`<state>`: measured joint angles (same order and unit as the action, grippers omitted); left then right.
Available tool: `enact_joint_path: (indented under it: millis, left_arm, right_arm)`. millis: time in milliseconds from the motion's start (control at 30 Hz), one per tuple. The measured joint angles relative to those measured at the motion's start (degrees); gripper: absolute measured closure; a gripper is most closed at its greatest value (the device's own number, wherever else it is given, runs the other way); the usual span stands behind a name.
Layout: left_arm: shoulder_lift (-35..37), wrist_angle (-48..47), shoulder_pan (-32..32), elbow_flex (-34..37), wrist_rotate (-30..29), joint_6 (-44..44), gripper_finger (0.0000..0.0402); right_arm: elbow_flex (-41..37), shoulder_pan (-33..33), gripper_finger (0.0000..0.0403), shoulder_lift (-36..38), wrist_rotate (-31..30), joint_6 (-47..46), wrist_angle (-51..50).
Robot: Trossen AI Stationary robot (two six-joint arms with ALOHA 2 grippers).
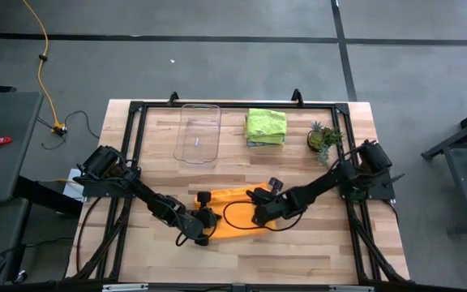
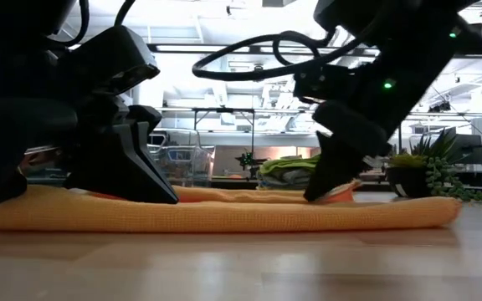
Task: Fold microfiber towels
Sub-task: Fold the orange microfiber cloth
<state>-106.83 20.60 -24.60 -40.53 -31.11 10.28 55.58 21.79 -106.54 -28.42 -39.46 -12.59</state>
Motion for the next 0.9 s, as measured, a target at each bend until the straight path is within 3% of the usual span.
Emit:
enact_joint_path:
  millis: [433, 600, 667, 900]
  left_arm:
    - [0.0, 0.0, 0.1, 0.0, 0.0, -0.5, 0.0402]
    - [0.0, 0.0, 0.1, 0.0, 0.0, -0.5, 0.0402]
    - [0.0, 0.1, 0.1, 0.0, 0.0, -0.5, 0.0402]
    - [0.0, 0.3, 0.1, 0.0, 0.0, -0.6, 0.0402]
  right_arm:
    - [3.8, -7.0, 0.0403, 0.8, -5.0, 10.0, 0.3]
    - [4.3, -5.5, 0.0403, 2.0, 12.5, 13.9, 5.9]
    - [4.3, -5.0, 0.0403, 0.6, 16.7, 12.0, 6.9]
    - [4.2, -5.8, 0.0403, -2.7, 15.2, 10.9, 10.3]
